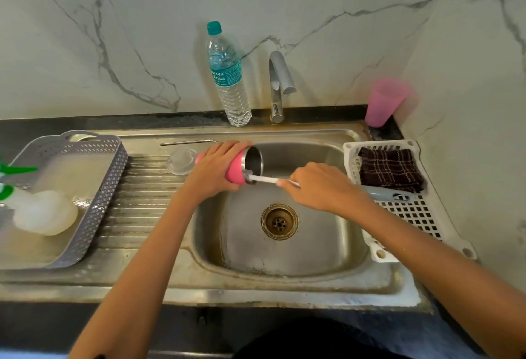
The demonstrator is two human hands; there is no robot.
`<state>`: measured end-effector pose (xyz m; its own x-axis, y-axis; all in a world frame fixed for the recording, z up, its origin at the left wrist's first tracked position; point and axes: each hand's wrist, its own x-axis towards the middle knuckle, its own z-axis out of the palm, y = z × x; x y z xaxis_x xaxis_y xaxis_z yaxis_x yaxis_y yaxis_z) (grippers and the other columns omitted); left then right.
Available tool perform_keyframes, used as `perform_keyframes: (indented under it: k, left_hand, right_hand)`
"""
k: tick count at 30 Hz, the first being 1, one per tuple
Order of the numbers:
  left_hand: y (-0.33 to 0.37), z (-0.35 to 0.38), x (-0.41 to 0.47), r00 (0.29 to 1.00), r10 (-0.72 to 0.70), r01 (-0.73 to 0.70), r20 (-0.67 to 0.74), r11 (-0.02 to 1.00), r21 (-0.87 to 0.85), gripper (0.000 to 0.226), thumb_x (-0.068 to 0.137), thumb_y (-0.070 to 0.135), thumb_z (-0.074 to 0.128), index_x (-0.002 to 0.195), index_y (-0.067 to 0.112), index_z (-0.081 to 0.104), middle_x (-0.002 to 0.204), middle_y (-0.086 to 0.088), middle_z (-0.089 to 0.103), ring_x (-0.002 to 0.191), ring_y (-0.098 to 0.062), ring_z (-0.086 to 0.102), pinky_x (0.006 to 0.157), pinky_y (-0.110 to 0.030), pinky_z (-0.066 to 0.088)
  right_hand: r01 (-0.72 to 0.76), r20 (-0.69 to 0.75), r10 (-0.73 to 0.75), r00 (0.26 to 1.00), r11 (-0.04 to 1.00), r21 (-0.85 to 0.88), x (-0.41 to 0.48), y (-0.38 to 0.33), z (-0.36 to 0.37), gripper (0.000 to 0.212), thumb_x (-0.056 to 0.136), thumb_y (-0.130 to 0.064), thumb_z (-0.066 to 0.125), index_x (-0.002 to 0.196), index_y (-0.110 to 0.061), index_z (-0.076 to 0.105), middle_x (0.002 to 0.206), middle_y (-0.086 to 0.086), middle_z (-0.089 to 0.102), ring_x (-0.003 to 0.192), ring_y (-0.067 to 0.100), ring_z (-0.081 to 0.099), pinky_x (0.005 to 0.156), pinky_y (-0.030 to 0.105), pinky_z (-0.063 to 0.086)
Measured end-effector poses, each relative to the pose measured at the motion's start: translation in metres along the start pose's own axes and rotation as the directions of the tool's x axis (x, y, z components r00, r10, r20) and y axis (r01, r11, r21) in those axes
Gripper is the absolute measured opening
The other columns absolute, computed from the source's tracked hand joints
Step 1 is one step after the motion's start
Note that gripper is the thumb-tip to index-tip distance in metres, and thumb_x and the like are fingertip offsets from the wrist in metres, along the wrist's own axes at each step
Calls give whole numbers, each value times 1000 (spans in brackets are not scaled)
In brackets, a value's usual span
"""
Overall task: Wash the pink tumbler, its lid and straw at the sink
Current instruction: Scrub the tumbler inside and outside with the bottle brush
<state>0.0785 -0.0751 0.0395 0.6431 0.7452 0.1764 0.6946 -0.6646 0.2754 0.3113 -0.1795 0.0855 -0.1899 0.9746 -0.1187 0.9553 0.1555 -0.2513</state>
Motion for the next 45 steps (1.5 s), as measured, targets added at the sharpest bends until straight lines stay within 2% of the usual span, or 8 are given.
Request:
perform_keyframes:
  k: [5,9,13,17,22,26,39,45]
  left_hand:
    - [20,6,2,997,65,-68,34,994,87,98,61,31,85,146,28,36,141,-1,48,128,-23,44,108,-45,33]
    - [-10,-6,-5,1000,-9,9,4,997,77,100,59,33,86,146,29,35,138,-2,49,125,-26,47,105,-52,39]
    - [15,-1,5,998,40,-43,39,995,92,99,62,31,86,147,28,35,141,-1,47,129,-24,42,108,-46,33]
    - [-18,-10,-5,1000,-19,20,-18,996,81,104,57,36,86,146,31,31,137,-2,50,122,-27,48,101,-55,43]
    - [12,-2,4,999,42,-43,25,997,62,100,60,33,85,145,29,32,138,-3,49,125,-24,45,104,-46,39]
    - [-19,-8,-8,1000,-30,30,-3,1000,9,102,59,37,83,146,30,31,137,-1,49,123,-25,47,101,-53,43]
    - [15,6,1,995,78,-77,68,997,-17,99,63,37,82,146,33,29,141,3,45,128,-21,43,106,-47,40]
    - [0,5,-8,999,8,-6,40,998,-59,101,62,33,86,147,28,32,140,-1,46,126,-22,43,107,-45,39]
  right_hand:
    - [-15,33,15,999,1000,0,10,-10,12,54,101,-50,33,59,-18,40,60,0,46,58,19,49,58,32,38]
    - [-3,33,1,999,999,37,-2,3,3,56,101,-51,32,58,-17,41,58,1,46,54,17,47,64,35,48]
    - [25,45,-26,999,999,24,19,-12,4,51,100,-50,35,60,-20,41,62,0,47,63,20,52,62,33,42]
    - [-5,58,3,998,1000,24,10,12,-4,56,100,-52,34,58,-17,44,60,2,49,58,17,52,62,32,44]
    - [23,61,-23,998,1000,10,26,-7,8,53,100,-52,34,59,-20,42,62,0,48,65,21,54,65,34,45]
    - [-2,30,3,1000,999,-35,14,23,-3,56,100,-54,33,57,-19,43,60,1,47,57,15,48,64,32,42]
    - [45,-25,-47,999,995,-90,35,16,-11,55,98,-56,34,60,-18,47,60,-1,49,56,15,47,64,32,45]
    - [25,-25,-29,999,988,-153,31,26,-34,56,97,-59,34,62,-18,51,58,-2,45,52,13,42,60,29,44]
